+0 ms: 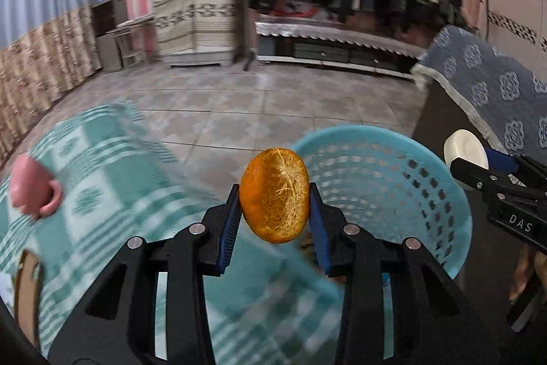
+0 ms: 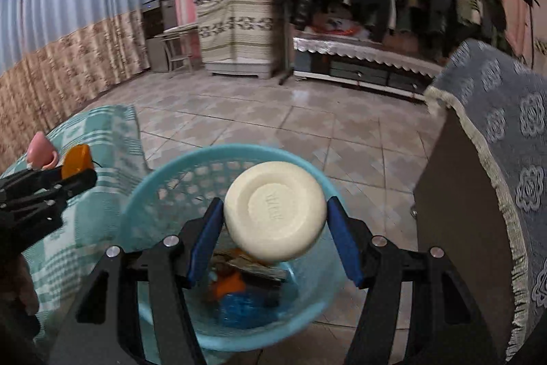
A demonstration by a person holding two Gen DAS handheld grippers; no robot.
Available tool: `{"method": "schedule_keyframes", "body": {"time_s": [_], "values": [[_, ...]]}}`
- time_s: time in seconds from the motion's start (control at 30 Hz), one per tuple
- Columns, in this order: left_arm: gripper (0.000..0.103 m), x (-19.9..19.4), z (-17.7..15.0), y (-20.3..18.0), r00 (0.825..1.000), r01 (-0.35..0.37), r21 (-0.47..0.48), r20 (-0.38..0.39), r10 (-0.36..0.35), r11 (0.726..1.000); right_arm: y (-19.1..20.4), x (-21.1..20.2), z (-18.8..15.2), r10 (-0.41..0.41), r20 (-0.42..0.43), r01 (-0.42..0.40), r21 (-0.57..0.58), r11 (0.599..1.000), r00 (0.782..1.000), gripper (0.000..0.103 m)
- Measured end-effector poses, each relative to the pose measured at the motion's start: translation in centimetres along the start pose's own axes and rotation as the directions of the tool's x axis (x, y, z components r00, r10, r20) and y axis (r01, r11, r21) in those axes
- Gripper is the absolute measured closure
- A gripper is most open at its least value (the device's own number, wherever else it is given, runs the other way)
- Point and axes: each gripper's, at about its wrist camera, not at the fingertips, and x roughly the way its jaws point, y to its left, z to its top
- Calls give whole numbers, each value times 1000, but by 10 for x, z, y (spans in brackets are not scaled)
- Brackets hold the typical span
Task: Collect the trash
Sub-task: 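Carry the orange peel and white lid over the blue basket with both tools, then open the left tool to drop the peel while the right tool drops the white lid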
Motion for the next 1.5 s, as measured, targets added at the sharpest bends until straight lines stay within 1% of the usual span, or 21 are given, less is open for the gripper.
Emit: {"method": "schedule_keyframes", "body": {"time_s": [0.07,0.13,0.27,0.43,0.47,0.5,0.53,0.57,0.6,0.63,0.73,0.8,0.83,0.87,0.93,1.0,1.17,1.3,1.4,1.5], "values": [[66,7,-1,-10,1000,11,17,-12,-10,1000,-9,4,-2,-10,-7,10,10,1000,1000,42],[66,15,3,-16,999,36,29,-30,-35,999,-18,7,-5,-16,-14,16,22,1000,1000,42],[65,29,8,-33,998,26,73,-50,-23,997,-28,10,-8,-20,-21,21,40,999,1000,42],[63,37,10,-40,997,35,79,-76,-29,996,-31,11,-12,-20,-31,22,49,999,999,42],[58,37,11,-40,997,35,77,-74,-30,996,-31,11,-13,-20,-34,21,50,999,999,42],[49,35,13,-40,997,31,71,-67,-26,997,-30,11,-14,-19,-35,21,51,998,999,42],[44,33,13,-39,998,24,63,-58,-20,998,-30,12,-13,-20,-36,21,50,998,999,42],[36,33,15,-39,998,20,58,-53,-16,998,-31,11,-14,-20,-37,22,49,999,999,42],[31,32,16,-38,999,14,55,-47,-11,998,-30,10,-14,-20,-38,22,48,999,999,42],[29,30,17,-36,999,6,54,-40,-4,999,-30,10,-14,-21,-39,23,46,999,999,42],[24,23,20,-26,999,-36,33,-22,36,999,-29,10,-13,-21,-39,23,45,999,999,42],[17,15,23,-13,998,-69,-1,4,69,998,-27,10,-13,-17,-38,19,44,999,999,42],[15,12,25,-9,996,-84,-13,13,84,996,-25,11,-13,-15,-38,16,41,999,999,42],[14,6,26,-1,994,-108,-29,30,109,994,-22,11,-13,-12,-37,13,36,999,999,42],[13,-2,28,9,989,-139,-42,49,141,989,-13,12,-12,-4,-37,5,23,1000,999,42],[9,-13,28,23,983,-167,-70,68,172,983,-4,13,-11,3,-37,-3,12,1000,999,42],[8,-41,20,48,971,-208,-126,96,221,970,19,28,-8,25,-52,-25,0,1000,998,42],[8,-63,8,65,958,-253,-144,101,269,957,34,44,-7,34,-76,-34,6,999,997,41],[7,-83,-4,83,948,-280,-181,101,301,943,41,56,-10,32,-104,-31,8,999,994,41],[6,-99,-15,98,942,-295,-210,99,321,932,50,66,-15,11,-124,-10,7,1000,992,41]]}}
